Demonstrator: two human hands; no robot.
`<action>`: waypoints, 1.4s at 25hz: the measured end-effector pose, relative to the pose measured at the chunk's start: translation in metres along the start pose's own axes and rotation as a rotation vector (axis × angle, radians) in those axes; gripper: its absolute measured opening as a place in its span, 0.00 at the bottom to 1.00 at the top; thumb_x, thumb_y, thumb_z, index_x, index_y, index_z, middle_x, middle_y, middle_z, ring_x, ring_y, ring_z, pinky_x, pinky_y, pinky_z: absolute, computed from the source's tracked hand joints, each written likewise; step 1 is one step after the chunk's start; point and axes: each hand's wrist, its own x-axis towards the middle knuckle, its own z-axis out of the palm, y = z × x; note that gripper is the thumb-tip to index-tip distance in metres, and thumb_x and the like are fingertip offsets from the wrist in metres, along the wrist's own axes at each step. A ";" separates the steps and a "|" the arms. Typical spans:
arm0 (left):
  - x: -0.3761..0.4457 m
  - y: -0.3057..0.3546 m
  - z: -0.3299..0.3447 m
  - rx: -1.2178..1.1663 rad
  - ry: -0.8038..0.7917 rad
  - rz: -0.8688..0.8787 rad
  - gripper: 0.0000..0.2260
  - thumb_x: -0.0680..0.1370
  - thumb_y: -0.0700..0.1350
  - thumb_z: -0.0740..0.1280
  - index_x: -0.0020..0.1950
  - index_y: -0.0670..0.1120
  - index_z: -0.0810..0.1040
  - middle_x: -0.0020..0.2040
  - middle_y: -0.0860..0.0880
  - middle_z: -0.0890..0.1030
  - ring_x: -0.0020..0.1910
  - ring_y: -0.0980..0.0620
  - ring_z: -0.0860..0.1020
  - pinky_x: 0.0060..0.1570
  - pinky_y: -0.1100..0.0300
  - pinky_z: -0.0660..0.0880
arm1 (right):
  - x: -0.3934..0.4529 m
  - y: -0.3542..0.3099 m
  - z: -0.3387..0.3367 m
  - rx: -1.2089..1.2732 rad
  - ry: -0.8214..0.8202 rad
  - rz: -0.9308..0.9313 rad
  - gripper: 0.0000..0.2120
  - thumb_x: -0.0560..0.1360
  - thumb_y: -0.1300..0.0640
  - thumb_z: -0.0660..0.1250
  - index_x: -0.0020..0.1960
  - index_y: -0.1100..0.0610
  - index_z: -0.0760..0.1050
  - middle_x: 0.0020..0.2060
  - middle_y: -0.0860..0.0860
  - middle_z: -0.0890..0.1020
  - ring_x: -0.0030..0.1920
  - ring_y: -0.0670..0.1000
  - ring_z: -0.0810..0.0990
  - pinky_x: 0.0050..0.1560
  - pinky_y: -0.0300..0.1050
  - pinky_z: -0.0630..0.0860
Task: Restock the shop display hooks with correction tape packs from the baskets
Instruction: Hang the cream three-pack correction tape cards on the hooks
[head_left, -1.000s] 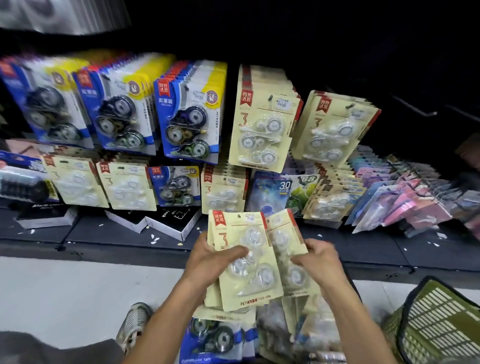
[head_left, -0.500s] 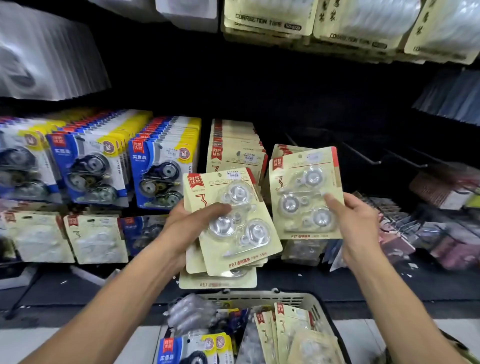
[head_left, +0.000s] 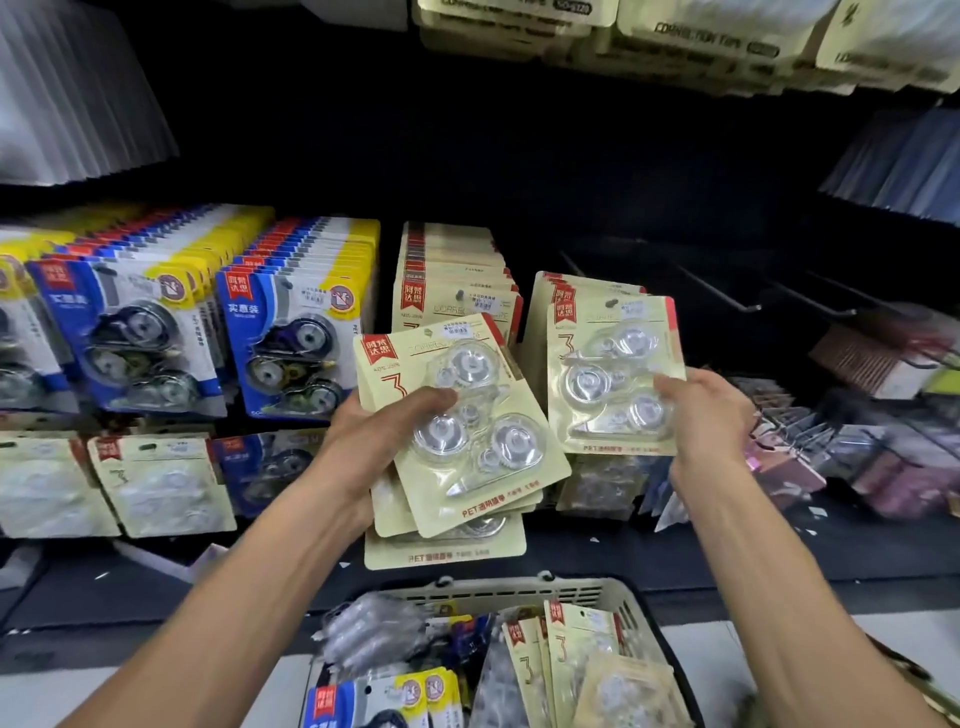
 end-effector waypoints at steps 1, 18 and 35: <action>0.000 -0.001 0.001 -0.004 -0.004 -0.003 0.12 0.73 0.38 0.76 0.55 0.47 0.83 0.45 0.49 0.88 0.40 0.50 0.87 0.39 0.54 0.82 | 0.001 0.000 0.001 -0.067 0.017 -0.035 0.06 0.75 0.63 0.70 0.46 0.54 0.77 0.41 0.52 0.83 0.35 0.50 0.80 0.36 0.47 0.80; 0.002 -0.010 0.020 -0.116 0.019 -0.051 0.17 0.71 0.43 0.78 0.60 0.47 0.82 0.48 0.46 0.88 0.42 0.48 0.87 0.37 0.52 0.84 | -0.059 -0.010 0.009 -0.327 -0.926 -0.037 0.20 0.68 0.48 0.77 0.57 0.53 0.78 0.48 0.48 0.87 0.46 0.47 0.86 0.41 0.38 0.80; 0.001 -0.014 0.017 -0.123 0.085 0.006 0.20 0.72 0.40 0.78 0.62 0.44 0.81 0.49 0.46 0.88 0.44 0.46 0.87 0.40 0.48 0.84 | -0.021 0.012 -0.024 0.082 -0.062 0.041 0.10 0.76 0.57 0.73 0.54 0.60 0.78 0.41 0.55 0.84 0.24 0.51 0.76 0.21 0.40 0.74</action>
